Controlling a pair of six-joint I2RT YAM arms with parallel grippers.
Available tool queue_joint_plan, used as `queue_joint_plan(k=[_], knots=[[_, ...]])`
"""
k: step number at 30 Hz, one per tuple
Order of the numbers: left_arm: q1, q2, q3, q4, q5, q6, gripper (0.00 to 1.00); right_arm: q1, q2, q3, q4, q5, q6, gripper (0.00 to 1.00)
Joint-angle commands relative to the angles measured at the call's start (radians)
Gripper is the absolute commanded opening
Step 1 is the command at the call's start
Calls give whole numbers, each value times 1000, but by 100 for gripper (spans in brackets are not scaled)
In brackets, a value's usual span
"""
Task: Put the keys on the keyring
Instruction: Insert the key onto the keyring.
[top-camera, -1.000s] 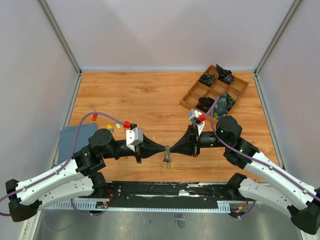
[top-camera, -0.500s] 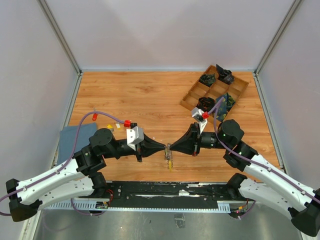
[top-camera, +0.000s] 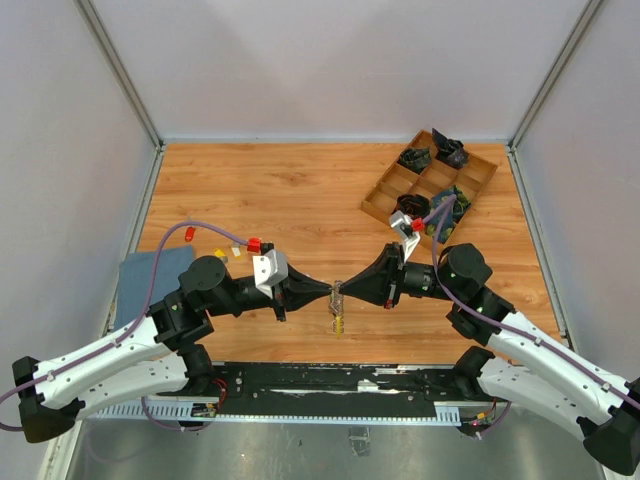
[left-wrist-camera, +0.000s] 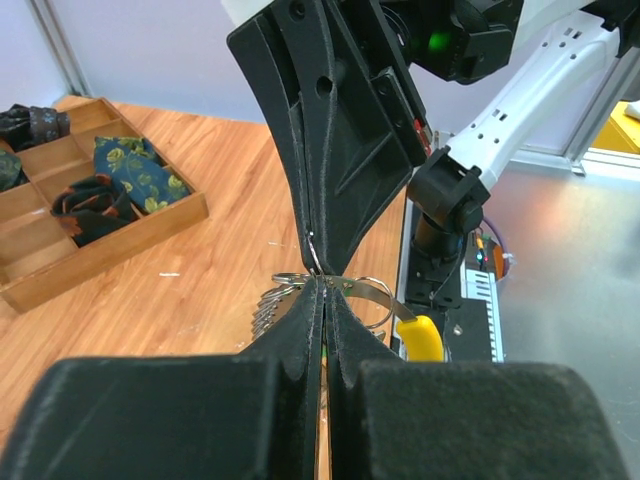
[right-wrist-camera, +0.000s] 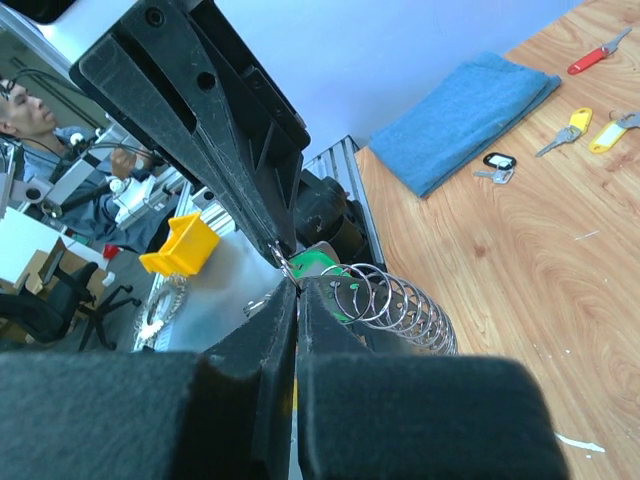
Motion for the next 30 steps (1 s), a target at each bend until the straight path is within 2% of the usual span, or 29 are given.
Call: queue_joint_plan(k=[1,6,16,19,30], knots=[[1,7,7,18,27,5,0,-20,-17,-18,143,101,80,0],[1,7,5,32,14,1,2,-20,-18,-49,207,130,108,0],[1,-4,-13,89,11,-31,26,-16,-23,-139,450,183,104,0],[1,-12,-16,100,0,-39,30,-16,-17,-157,505,165,71,0],[0,-62,-83,276,-137,-134,40,-15,-38,-145,506,52,-114,0]])
